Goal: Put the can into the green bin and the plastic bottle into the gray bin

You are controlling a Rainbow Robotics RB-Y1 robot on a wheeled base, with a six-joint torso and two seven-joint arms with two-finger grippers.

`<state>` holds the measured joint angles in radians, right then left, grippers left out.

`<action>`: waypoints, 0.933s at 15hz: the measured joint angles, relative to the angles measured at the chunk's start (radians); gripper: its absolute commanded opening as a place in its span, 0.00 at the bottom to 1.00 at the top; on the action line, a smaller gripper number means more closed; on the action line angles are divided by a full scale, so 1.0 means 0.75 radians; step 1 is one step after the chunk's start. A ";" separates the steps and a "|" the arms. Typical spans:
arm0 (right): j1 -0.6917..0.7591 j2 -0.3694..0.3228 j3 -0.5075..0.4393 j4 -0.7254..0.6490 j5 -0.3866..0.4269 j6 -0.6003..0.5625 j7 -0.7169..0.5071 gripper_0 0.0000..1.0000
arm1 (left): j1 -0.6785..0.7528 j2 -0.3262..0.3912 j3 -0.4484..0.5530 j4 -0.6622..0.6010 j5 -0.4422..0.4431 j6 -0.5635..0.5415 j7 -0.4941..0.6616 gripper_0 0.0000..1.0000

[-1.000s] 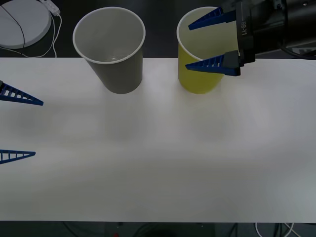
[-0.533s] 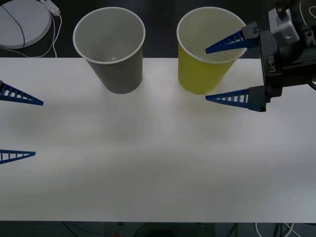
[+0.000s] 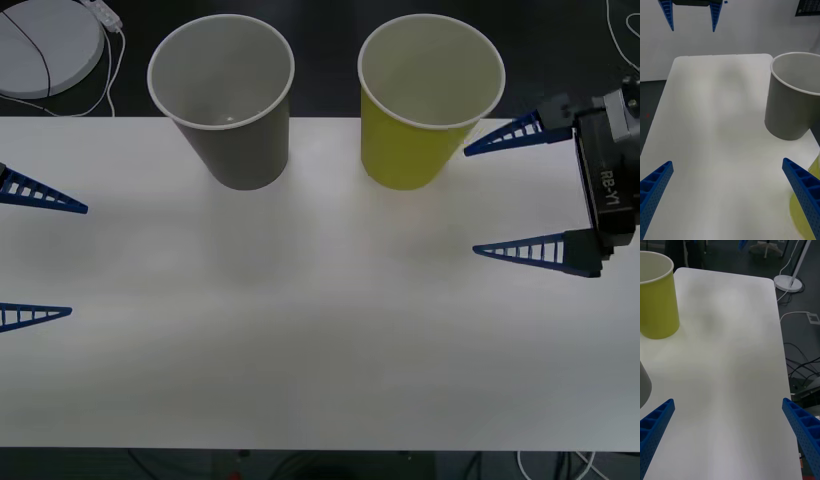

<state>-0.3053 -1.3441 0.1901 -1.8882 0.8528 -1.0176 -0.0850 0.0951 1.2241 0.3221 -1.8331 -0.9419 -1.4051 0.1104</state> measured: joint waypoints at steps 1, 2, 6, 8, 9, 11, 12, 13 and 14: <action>0.049 0.000 -0.033 0.015 -0.019 -0.030 0.049 1.00 | 0.000 0.000 0.000 0.000 0.000 0.000 0.000 1.00; 0.095 -0.005 -0.060 0.032 -0.046 -0.063 0.099 1.00 | 0.000 0.000 0.000 0.000 0.000 0.000 0.000 1.00; 0.287 -0.022 -0.214 0.077 -0.106 -0.188 0.188 1.00 | 0.000 0.000 0.000 0.000 0.000 0.000 0.000 1.00; 0.404 -0.022 -0.341 0.065 -0.106 -0.242 0.182 1.00 | 0.000 0.000 0.000 0.000 0.000 0.000 0.000 1.00; 0.458 -0.022 -0.390 0.050 -0.108 -0.253 0.180 1.00 | 0.000 0.000 0.000 0.000 0.000 0.000 0.000 1.00; 0.565 -0.019 -0.480 0.010 -0.108 -0.257 0.188 1.00 | 0.000 0.000 0.000 0.000 0.000 0.000 0.000 1.00; 0.607 -0.015 -0.515 -0.008 -0.110 -0.259 0.189 1.00 | 0.000 0.000 0.000 0.000 0.000 0.000 0.000 1.00; 0.644 -0.014 -0.546 -0.024 -0.114 -0.259 0.191 1.00 | 0.000 0.000 0.000 0.000 0.000 0.000 0.000 1.00; 0.679 -0.012 -0.573 -0.038 -0.120 -0.258 0.191 1.00 | 0.000 0.000 0.000 0.000 0.000 0.000 0.000 1.00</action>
<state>0.2039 -1.3533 -0.2400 -1.9167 0.7629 -1.2110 0.0585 0.0951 1.2241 0.3221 -1.8331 -0.9419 -1.4051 0.1104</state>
